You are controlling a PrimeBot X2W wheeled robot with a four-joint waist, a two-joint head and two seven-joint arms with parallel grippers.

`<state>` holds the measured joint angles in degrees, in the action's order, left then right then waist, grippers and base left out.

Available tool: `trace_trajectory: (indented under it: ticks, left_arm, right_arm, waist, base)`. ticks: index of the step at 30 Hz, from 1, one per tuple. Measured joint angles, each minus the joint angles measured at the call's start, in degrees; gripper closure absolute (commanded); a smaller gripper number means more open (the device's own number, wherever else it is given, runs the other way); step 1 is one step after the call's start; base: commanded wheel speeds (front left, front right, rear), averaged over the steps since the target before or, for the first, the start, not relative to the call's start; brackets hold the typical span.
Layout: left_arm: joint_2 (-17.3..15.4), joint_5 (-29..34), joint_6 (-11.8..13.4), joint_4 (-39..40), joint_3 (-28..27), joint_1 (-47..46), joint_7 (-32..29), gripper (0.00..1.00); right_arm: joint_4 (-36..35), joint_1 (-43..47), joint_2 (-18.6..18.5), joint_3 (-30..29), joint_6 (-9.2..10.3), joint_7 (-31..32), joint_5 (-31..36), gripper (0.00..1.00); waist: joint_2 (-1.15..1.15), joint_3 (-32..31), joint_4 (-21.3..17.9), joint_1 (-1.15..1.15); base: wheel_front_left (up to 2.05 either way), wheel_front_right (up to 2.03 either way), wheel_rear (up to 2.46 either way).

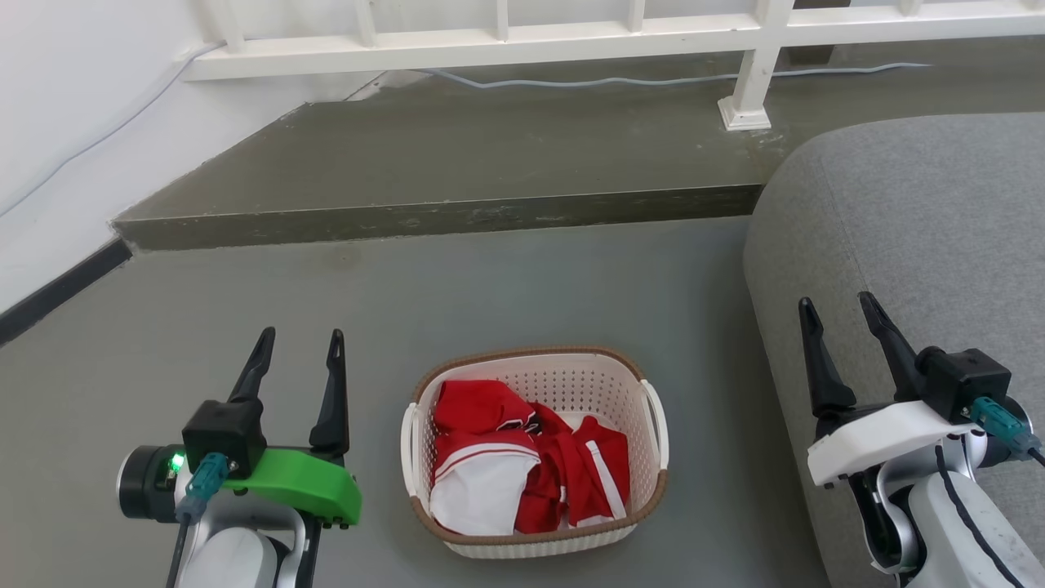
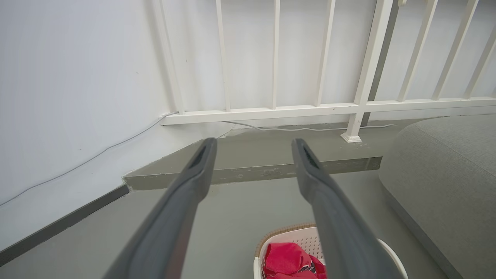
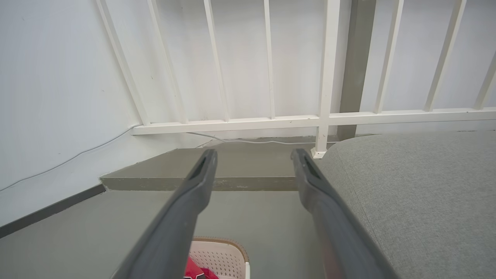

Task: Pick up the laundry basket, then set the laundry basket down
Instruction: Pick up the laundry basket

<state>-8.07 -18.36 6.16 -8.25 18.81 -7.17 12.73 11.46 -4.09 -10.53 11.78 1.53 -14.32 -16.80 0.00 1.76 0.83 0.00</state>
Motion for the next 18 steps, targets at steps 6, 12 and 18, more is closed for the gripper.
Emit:
trace_trajectory:
  ticks: [6, 12, 18]
  left_arm:
    - [0.2, 0.1, 0.5, -0.2, -0.3, 0.0, 0.0, 0.0]
    - [0.6, 0.1, 0.5, -0.4, -0.5, 0.1, 0.0, 0.0]
    - [1.3, 0.5, 0.5, -0.3, -0.6, 0.1, 0.0, 0.0]
  right_arm:
    - [0.2, 0.0, 0.0, -0.1, -0.02, 0.0, 0.0, 0.0]
    - [0.7, 0.0, 0.1, -0.2, -0.45, 0.0, 0.0, 0.0]
    - [1.4, 0.0, 0.2, -0.3, -0.52, 0.0, 0.0, 0.0]
  waist:
    - [0.0, 0.1, 0.0, 0.0]
    - [0.0, 0.2, 0.0, 0.0]
    - [0.0, 1.0, 0.0, 0.0]
  base:
    - [0.0, 0.0, 0.0]
    - [0.0, 0.0, 0.0]
    - [0.0, 0.0, 0.0]
